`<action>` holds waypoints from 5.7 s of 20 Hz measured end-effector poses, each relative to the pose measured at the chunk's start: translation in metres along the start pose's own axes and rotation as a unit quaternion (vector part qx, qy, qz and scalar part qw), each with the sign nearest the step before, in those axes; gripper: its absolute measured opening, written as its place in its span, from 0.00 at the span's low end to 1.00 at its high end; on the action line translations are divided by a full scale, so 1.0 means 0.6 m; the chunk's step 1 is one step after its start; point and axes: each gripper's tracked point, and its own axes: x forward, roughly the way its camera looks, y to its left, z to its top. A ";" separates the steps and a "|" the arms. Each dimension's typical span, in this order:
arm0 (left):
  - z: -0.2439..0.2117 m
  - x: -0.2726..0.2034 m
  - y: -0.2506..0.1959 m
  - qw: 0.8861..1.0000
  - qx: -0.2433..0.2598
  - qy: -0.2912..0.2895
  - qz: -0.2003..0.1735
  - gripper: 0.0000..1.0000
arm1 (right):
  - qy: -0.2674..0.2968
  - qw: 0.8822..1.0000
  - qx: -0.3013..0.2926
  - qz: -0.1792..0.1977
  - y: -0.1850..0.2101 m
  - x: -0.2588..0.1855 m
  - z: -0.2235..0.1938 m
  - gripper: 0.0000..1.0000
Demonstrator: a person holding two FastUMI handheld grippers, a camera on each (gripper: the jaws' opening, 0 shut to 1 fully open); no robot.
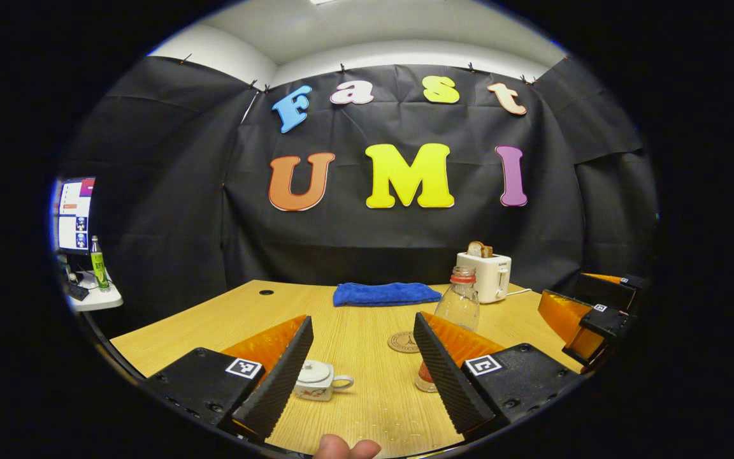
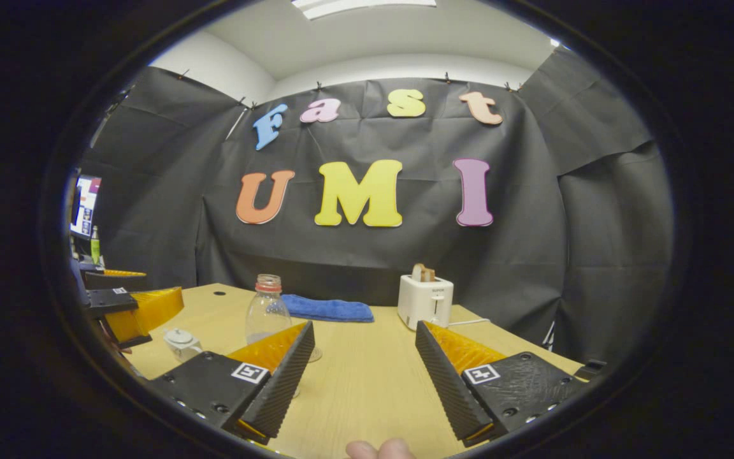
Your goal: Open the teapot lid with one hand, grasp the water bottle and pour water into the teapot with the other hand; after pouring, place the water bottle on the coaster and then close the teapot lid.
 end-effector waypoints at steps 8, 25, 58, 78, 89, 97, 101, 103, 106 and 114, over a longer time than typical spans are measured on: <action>-0.086 0.028 0.059 0.998 -0.008 0.067 0.017 1.00 | 0.026 1.000 -0.009 -0.005 -0.013 0.002 -0.045 0.95; -0.153 0.105 0.093 0.988 0.024 0.155 0.010 0.43 | 0.049 0.998 0.004 -0.028 -0.048 0.026 -0.081 0.95; -0.036 0.040 0.138 0.998 -0.023 0.057 0.024 0.03 | 0.109 0.975 0.054 0.185 0.205 0.096 -0.122 0.95; -0.035 0.037 0.179 0.998 -0.019 0.054 0.024 0.00 | 0.112 0.946 -0.248 0.178 0.232 0.157 -0.108 0.69; -0.056 0.046 0.226 0.997 -0.037 0.060 0.027 0.02 | 0.048 0.850 -0.491 0.182 0.280 0.182 -0.124 0.69; -0.052 0.040 0.229 0.997 -0.038 0.058 0.021 0.03 | -0.018 0.772 -0.615 0.163 0.302 0.187 -0.122 0.70; -0.048 0.037 0.232 0.997 -0.036 0.059 0.019 0.03 | -0.035 0.740 -0.653 0.158 0.303 0.194 -0.122 0.70; -0.045 0.034 0.238 0.998 -0.037 0.056 0.022 0.03 | -0.044 0.728 -0.666 0.158 0.307 0.192 -0.121 0.70; -0.040 0.032 0.245 0.997 -0.039 0.054 0.024 0.02 | -0.063 0.709 -0.685 0.158 0.318 0.186 -0.109 0.70; -0.035 0.026 0.255 0.998 -0.041 0.048 0.027 0.03 | -0.088 0.671 -0.721 0.149 0.331 0.185 -0.096 0.70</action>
